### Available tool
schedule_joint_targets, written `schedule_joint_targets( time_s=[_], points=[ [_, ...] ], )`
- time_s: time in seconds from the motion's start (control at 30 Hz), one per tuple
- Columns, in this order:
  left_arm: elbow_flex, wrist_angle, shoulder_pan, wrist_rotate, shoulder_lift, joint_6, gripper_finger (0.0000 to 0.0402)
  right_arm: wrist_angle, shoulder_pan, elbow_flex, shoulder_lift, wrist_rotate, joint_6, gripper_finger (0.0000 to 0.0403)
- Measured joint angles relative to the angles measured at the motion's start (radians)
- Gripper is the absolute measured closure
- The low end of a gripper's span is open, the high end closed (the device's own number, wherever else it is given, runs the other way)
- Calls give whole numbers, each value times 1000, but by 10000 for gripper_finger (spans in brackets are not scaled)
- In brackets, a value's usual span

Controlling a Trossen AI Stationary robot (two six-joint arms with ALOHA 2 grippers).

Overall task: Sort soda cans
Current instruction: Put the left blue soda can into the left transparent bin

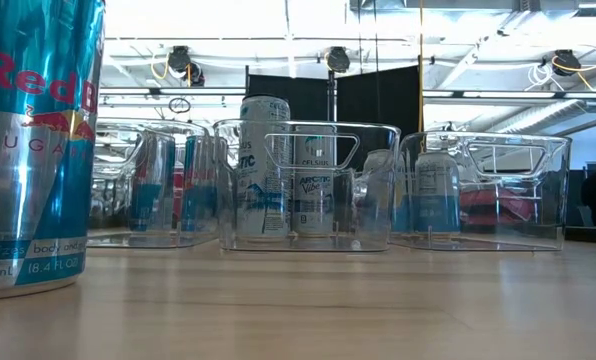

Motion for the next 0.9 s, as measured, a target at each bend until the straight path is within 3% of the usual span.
schedule_joint_targets(
  time_s=[0.17,0.3,0.53,0.9],
  points=[
    [0,4,48,20,44,-15,26,-1,8,0,0,-4,-22,62],
    [0,3,73,115,74,-28,26,-10,14,0,0,-23,-35,62],
    [0,-3,82,140,119,-56,32,-13,14,0,0,-30,-71,62],
    [0,-9,103,219,118,-79,161,-16,14,0,0,-30,-105,62]
  ],
)
